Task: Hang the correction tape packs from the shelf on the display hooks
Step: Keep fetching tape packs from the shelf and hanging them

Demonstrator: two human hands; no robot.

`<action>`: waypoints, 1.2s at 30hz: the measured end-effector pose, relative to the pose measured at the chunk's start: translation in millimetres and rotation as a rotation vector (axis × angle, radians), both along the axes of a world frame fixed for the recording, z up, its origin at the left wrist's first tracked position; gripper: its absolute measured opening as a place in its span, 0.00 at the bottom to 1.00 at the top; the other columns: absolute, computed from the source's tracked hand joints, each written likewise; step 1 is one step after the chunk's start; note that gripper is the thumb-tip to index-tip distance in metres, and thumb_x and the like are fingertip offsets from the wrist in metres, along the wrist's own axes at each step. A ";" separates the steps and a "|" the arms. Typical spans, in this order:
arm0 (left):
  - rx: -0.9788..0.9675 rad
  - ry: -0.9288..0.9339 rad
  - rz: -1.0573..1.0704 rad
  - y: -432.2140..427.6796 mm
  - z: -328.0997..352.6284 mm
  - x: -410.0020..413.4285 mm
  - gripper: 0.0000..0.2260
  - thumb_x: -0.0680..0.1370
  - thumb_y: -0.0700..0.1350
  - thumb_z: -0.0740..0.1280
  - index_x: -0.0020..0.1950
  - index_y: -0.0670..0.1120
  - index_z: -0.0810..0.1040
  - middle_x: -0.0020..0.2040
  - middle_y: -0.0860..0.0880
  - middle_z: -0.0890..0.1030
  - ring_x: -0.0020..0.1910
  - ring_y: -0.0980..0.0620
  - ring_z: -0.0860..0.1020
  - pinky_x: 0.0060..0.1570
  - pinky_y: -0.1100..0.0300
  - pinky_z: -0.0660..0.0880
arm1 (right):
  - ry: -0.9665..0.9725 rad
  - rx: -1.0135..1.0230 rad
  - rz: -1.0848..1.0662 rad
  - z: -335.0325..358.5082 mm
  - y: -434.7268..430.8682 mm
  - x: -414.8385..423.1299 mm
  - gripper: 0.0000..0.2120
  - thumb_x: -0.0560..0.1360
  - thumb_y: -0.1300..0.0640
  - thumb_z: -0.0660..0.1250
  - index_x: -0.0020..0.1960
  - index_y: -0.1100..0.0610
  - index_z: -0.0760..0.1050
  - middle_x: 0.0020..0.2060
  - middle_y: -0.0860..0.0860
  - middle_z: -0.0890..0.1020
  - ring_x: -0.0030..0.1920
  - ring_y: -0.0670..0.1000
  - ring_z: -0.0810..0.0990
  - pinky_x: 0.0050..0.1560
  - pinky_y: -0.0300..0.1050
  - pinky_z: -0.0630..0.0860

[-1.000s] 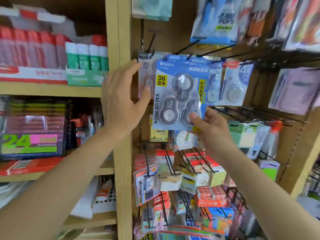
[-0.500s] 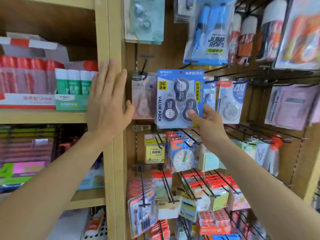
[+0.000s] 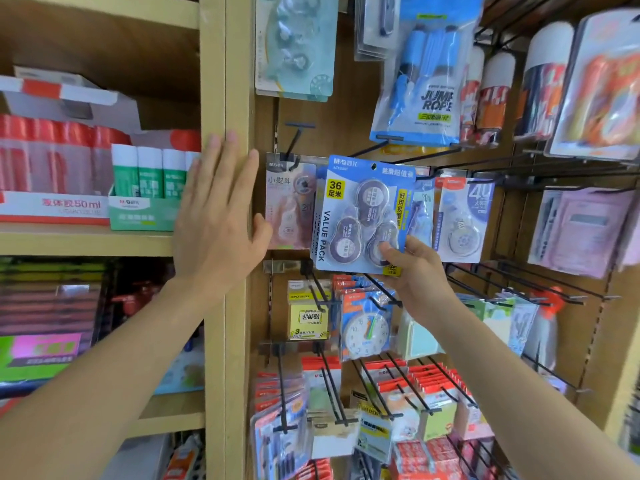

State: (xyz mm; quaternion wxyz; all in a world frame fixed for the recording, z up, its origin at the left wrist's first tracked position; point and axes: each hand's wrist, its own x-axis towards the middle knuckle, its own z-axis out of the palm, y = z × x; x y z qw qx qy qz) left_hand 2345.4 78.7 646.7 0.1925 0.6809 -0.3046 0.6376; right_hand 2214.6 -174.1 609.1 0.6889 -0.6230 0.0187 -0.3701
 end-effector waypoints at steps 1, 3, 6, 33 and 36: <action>0.002 0.000 -0.002 -0.1 -0.1 0.0 0.32 0.78 0.47 0.63 0.81 0.41 0.60 0.82 0.41 0.54 0.82 0.43 0.50 0.80 0.45 0.52 | -0.006 0.003 0.005 0.2 0.9 -0.8 0.13 0.78 0.63 0.69 0.62 0.64 0.77 0.56 0.58 0.84 0.57 0.60 0.83 0.59 0.58 0.80; 0.003 0.004 -0.008 -0.2 -0.1 -0.1 0.32 0.77 0.46 0.64 0.81 0.41 0.60 0.82 0.41 0.54 0.82 0.43 0.50 0.80 0.45 0.51 | -0.023 -0.003 0.011 1.1 3.3 -3.1 0.11 0.78 0.63 0.68 0.60 0.62 0.78 0.53 0.55 0.85 0.55 0.57 0.84 0.58 0.58 0.80; 0.008 0.005 -0.010 0.7 0.5 -0.2 0.33 0.77 0.46 0.65 0.81 0.41 0.60 0.83 0.41 0.54 0.82 0.43 0.49 0.81 0.46 0.50 | -0.032 -0.003 0.030 3.0 5.9 -6.8 0.07 0.79 0.63 0.67 0.56 0.60 0.78 0.47 0.50 0.86 0.52 0.55 0.85 0.58 0.59 0.80; 0.003 0.023 -0.064 1.4 -2.4 -0.2 0.32 0.77 0.40 0.65 0.81 0.42 0.61 0.83 0.42 0.54 0.82 0.43 0.49 0.80 0.45 0.53 | 0.149 -1.361 -0.937 10.8 34.9 25.2 0.39 0.77 0.31 0.55 0.81 0.45 0.47 0.81 0.50 0.44 0.80 0.61 0.42 0.77 0.66 0.50; 0.005 0.020 -0.069 1.7 -3.1 0.8 0.32 0.77 0.39 0.66 0.80 0.42 0.61 0.83 0.42 0.54 0.82 0.43 0.49 0.80 0.45 0.53 | 0.210 -1.411 -0.962 7.7 29.7 36.0 0.39 0.77 0.30 0.53 0.81 0.45 0.45 0.81 0.50 0.40 0.80 0.61 0.40 0.76 0.67 0.51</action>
